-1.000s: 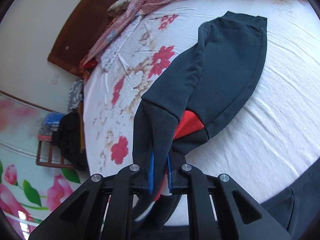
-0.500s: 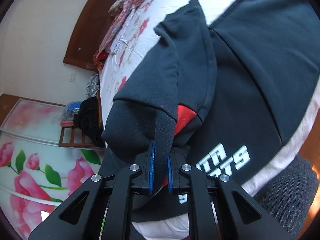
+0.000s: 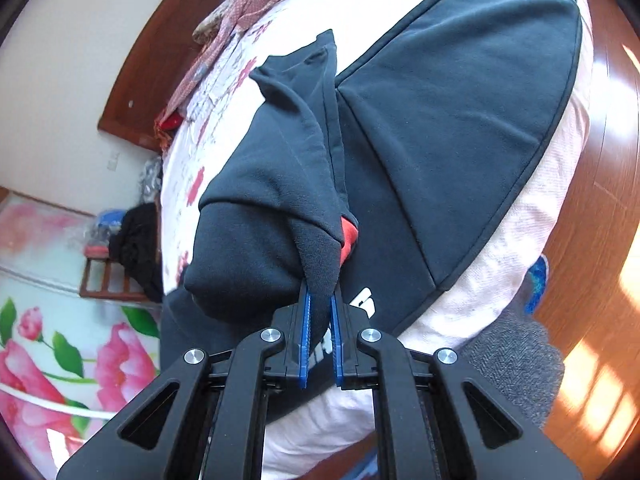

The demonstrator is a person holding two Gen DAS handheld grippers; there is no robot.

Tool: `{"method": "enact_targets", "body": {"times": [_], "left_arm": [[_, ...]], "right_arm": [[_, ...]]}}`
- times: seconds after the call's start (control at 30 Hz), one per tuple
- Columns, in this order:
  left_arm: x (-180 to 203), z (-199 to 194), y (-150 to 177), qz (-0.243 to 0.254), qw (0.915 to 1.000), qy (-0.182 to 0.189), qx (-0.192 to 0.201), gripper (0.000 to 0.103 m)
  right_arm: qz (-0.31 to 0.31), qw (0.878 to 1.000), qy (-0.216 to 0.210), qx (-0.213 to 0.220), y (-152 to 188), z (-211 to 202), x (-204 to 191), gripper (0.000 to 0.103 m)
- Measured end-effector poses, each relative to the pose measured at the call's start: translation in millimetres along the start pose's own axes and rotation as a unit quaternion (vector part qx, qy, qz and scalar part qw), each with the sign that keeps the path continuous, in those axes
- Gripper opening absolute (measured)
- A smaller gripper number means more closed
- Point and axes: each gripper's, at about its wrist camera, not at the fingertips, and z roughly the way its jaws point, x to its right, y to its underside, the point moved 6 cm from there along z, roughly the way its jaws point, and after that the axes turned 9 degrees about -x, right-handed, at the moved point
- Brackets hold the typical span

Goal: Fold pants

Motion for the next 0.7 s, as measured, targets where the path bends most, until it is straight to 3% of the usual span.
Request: {"method": "enact_targets", "body": {"times": [0.07, 0.13, 0.2, 0.3, 0.37, 0.43, 0.53, 0.6, 0.63, 0.7], "left_arm": [[29.4, -4.5, -19.0, 0.038, 0.9990, 0.009, 0.022, 0.030], [65.2, -4.1, -30.6, 0.080, 0.9958, 0.026, 0.036, 0.054], [99.8, 6.5, -36.4, 0.115, 0.9912, 0.057, 0.034, 0.059], [139.9, 38.5, -30.5, 0.152, 0.9843, 0.090, -0.005, 0.067], [156.8, 58.9, -21.3, 0.168, 0.9799, 0.102, -0.035, 0.073], [164.2, 71.5, -10.0, 0.174, 0.9776, 0.103, -0.057, 0.084], [165.2, 89.3, 4.9, 0.171, 0.9765, 0.097, -0.087, 0.087], [166.5, 95.9, 15.1, 0.172, 0.9735, 0.105, -0.109, 0.088], [168.4, 98.3, 18.6, 0.178, 0.9717, 0.103, -0.116, 0.088], [172.0, 100.2, 22.8, 0.189, 0.9687, 0.099, -0.127, 0.092]], "right_arm": [[0.003, 1.000, 0.023, 0.007, -1.1, 0.3, 11.2, 0.007], [0.024, 0.999, 0.027, 0.017, -4.5, 2.2, 20.8, 0.007], [0.023, 0.999, 0.033, 0.020, -4.6, 1.0, 23.7, 0.007], [0.028, 0.997, 0.060, 0.040, -11.6, -11.5, 34.2, 0.006], [0.039, 0.994, 0.081, 0.066, -21.1, -27.0, 53.3, 0.002], [0.070, 0.994, 0.048, 0.063, -25.4, -32.8, 68.1, 0.002], [0.043, 0.995, 0.055, 0.067, -34.6, -37.2, 51.4, 0.002], [0.014, 0.996, 0.055, 0.071, -50.2, -39.0, 31.7, 0.006], [-0.006, 0.995, 0.060, 0.079, -63.1, -41.3, 21.2, 0.013], [-0.030, 0.990, 0.083, 0.108, -100.1, -45.7, -1.2, 0.041]]}}
